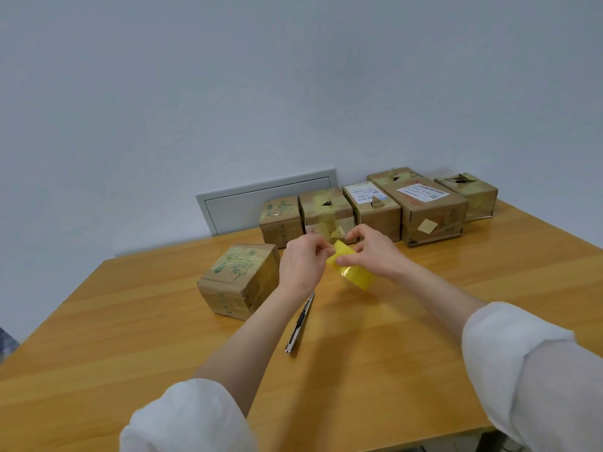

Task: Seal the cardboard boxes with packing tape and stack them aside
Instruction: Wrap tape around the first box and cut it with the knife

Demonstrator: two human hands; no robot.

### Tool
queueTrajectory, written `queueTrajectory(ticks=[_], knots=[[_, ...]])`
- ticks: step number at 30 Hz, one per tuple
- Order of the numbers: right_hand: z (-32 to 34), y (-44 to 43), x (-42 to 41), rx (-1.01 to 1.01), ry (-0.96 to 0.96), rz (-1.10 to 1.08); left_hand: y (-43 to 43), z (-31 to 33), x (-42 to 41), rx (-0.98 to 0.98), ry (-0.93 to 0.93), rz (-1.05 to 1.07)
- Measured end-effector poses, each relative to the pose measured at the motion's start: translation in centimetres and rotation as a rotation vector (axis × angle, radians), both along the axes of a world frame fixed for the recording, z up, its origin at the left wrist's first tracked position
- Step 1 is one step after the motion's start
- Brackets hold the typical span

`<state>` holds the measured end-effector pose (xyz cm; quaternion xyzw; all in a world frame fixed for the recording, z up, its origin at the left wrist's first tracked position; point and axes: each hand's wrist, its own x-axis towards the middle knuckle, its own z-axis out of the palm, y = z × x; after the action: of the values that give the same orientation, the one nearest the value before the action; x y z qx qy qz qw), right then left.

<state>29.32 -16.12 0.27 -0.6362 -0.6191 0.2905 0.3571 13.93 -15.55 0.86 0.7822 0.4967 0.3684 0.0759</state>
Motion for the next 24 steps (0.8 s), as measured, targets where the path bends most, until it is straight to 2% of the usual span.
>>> queueTrajectory(ticks=[4,9,11,13,17,20,24], knots=[[-0.4,-0.6,0.0,0.117,0.011,0.075,0.3,0.1,0.3,-0.133,-0.137,-0.073],[-1.3,-0.5,-0.1,0.126,-0.236,0.021,0.5,-0.6,-0.1,-0.25,-0.125,-0.073],[-2.0,-0.5,-0.4,0.135,-0.441,-0.021,0.7,-0.6,-0.3,-0.27,-0.014,-0.034],[-3.2,-0.6,-0.4,0.153,-0.652,-0.06,0.8,-0.4,-1.1,-0.206,0.133,0.047],[-5.4,-0.7,-0.4,0.03,-0.81,-0.068,1.1,-0.5,-3.0,-0.131,0.214,0.062],[-4.3,-0.3,-1.3,0.032,-0.729,-0.051,1.9,0.0,-5.3,-0.045,0.163,0.135],[-1.3,0.2,-4.4,0.296,-0.372,-0.126,4.8,1.3,-11.8,-0.064,0.117,0.322]])
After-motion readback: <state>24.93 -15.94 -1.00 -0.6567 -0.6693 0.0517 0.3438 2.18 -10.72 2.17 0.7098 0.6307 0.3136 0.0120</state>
